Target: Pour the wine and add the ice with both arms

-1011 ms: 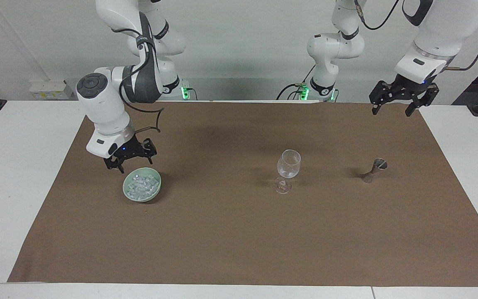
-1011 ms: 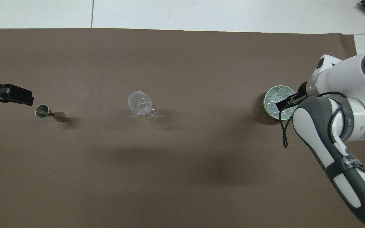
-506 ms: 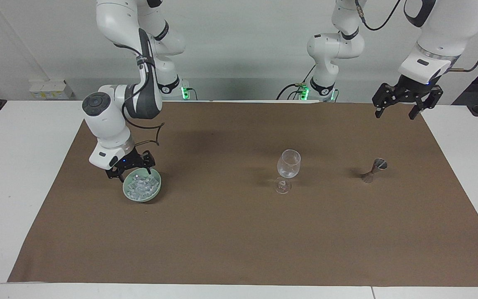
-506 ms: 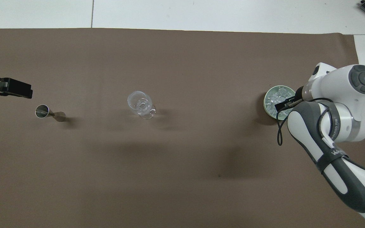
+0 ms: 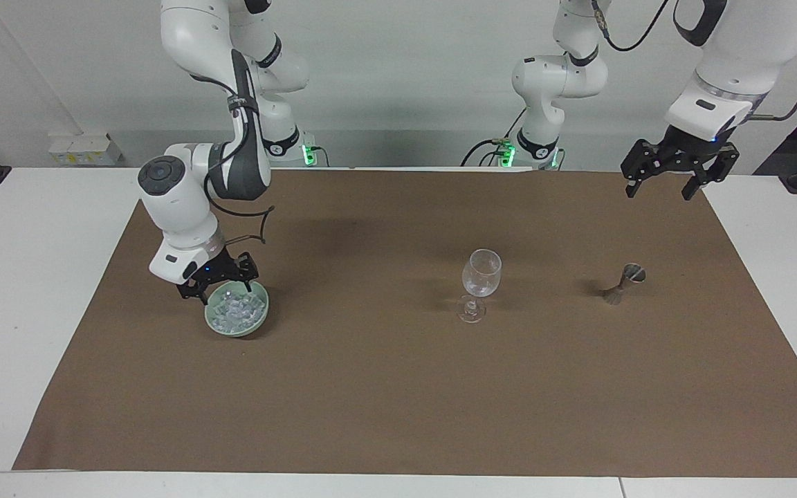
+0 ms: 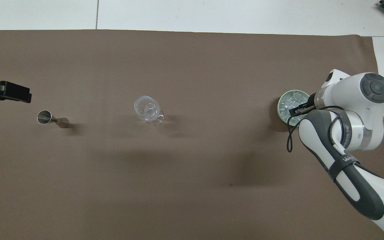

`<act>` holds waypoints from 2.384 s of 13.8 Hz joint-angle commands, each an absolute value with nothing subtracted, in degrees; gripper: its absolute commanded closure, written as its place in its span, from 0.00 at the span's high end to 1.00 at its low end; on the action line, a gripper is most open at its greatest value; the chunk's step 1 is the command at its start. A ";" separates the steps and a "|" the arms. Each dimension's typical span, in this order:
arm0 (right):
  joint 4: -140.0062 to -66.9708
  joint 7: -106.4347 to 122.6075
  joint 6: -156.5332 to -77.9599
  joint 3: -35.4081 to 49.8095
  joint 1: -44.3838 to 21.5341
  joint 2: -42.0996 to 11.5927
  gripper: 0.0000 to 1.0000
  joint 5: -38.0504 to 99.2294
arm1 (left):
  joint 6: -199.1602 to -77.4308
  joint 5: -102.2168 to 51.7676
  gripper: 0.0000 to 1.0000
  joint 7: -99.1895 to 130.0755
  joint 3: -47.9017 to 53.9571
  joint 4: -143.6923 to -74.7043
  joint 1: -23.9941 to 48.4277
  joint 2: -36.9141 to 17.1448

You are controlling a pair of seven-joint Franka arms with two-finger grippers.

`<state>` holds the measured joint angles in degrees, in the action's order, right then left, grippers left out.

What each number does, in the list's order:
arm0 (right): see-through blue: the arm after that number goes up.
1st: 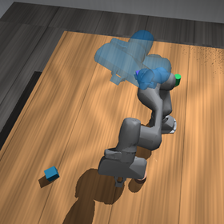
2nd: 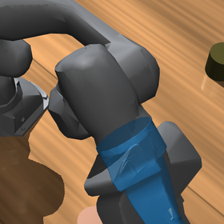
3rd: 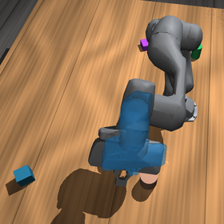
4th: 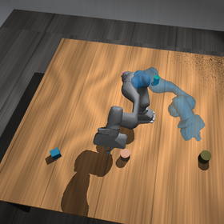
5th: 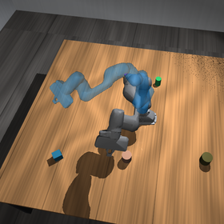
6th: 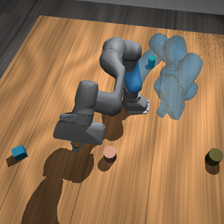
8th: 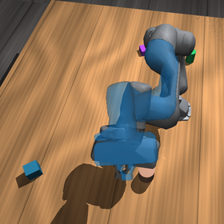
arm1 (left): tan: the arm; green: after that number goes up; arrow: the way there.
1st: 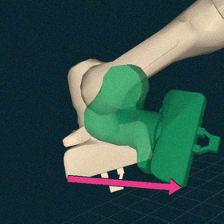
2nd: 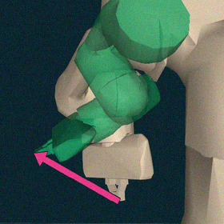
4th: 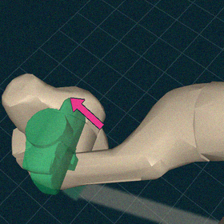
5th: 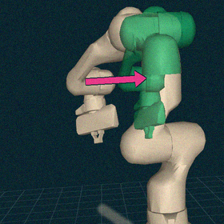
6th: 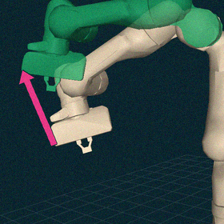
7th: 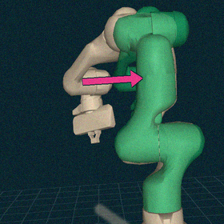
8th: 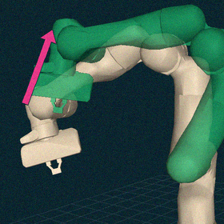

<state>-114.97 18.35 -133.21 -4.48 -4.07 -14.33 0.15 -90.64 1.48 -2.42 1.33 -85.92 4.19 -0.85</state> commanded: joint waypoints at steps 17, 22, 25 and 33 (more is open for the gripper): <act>-115.40 14.59 -133.59 -3.43 -4.39 -13.89 0.11 0.26 | -90.70 1.05 1.00 -2.72 1.05 -86.31 4.48 -0.35; -110.67 14.41 -126.32 -3.34 -4.39 -12.93 0.03 0.79 | -90.79 1.05 1.00 -2.81 1.05 -86.31 4.48 -0.44; -108.12 12.75 -120.25 -3.34 -4.39 -9.06 0.00 1.14 | -90.79 1.05 1.00 -2.81 0.97 -86.31 4.57 -0.44; -100.47 -2.44 -107.59 2.54 -4.48 -2.99 0.00 1.23 | -91.32 1.41 1.00 -2.72 1.05 -86.31 4.40 -0.53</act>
